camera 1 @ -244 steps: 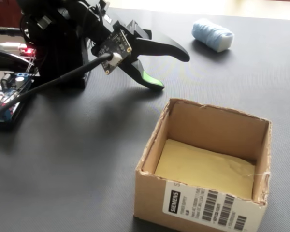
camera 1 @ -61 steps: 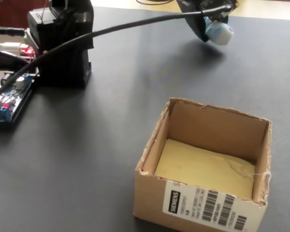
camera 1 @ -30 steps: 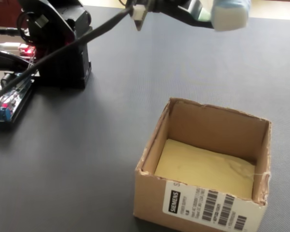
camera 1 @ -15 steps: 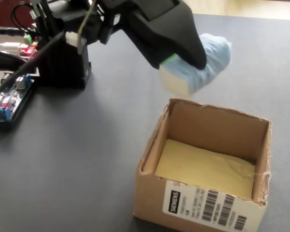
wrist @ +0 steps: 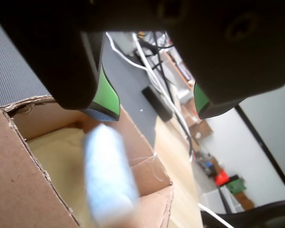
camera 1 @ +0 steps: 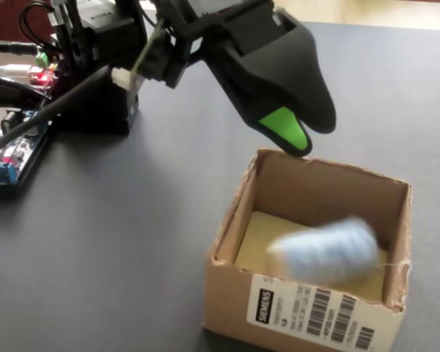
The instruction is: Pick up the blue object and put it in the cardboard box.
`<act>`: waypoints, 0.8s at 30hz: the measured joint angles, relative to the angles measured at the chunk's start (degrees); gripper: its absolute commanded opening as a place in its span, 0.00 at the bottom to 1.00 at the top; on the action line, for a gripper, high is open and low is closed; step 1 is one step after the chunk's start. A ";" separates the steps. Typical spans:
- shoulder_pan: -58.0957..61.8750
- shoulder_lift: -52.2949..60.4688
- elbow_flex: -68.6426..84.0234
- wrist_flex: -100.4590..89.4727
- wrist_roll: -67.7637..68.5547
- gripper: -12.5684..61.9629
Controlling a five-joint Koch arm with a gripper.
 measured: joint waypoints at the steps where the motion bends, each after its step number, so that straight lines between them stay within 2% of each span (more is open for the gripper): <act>1: 0.09 0.00 0.00 0.00 0.09 0.58; 8: -1.41 0.44 0.35 -1.49 5.71 0.63; 12: -4.66 3.08 5.54 -8.26 11.69 0.63; 24: -22.32 15.91 24.79 -24.70 22.41 0.63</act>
